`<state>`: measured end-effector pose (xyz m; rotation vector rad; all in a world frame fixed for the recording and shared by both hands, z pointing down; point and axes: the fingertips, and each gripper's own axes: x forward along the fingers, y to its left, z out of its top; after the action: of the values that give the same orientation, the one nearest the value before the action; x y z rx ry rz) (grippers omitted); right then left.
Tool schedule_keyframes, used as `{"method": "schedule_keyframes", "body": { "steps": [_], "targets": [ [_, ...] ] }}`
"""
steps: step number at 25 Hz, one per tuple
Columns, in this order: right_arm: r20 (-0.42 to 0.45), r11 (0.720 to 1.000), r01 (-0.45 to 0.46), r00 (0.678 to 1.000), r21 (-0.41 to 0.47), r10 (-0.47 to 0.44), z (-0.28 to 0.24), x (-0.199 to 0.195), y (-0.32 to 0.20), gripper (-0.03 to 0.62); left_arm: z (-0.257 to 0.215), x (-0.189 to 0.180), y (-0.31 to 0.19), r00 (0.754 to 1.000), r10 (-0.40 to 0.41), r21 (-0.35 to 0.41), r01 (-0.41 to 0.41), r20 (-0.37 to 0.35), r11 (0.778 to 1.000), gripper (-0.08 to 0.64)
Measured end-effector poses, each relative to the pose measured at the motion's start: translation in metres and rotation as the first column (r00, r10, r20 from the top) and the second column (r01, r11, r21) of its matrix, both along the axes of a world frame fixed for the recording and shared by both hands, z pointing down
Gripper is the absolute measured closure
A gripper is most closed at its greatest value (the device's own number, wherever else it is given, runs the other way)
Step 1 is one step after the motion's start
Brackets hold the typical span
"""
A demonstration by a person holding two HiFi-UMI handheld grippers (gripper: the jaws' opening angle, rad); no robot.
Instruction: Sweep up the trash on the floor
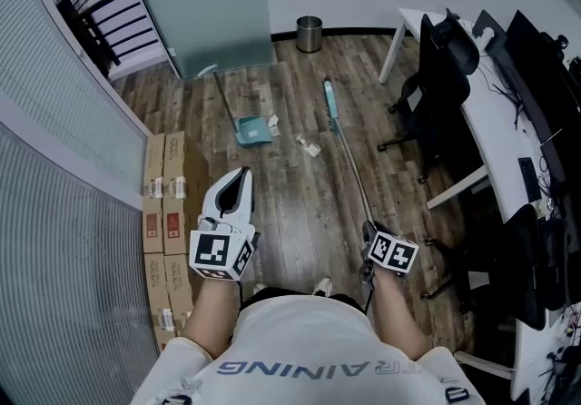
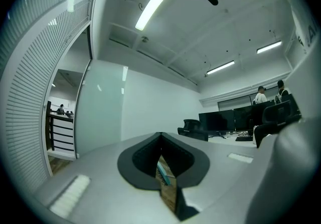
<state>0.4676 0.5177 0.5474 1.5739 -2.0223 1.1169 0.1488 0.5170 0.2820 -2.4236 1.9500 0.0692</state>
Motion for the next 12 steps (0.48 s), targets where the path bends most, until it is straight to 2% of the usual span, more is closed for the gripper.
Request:
{"method": "schedule_keyframes", "body": {
  "steps": [5, 12],
  "targets": [
    [0.039, 1.000, 0.024, 0.999, -0.001, -0.024, 0.015, 0.023, -0.009, 0.485, 0.010, 0.027, 0.001, 0.999, -0.017, -0.005, 0.018, 0.031, 1.000, 0.558],
    [0.076, 0.998, 0.021, 0.997, -0.055, -0.016, 0.036, 0.039, -0.021, 0.485, 0.015, 0.047, -0.016, 0.999, -0.019, -0.050, 0.021, 0.046, 0.999, 0.558]
  ]
}}
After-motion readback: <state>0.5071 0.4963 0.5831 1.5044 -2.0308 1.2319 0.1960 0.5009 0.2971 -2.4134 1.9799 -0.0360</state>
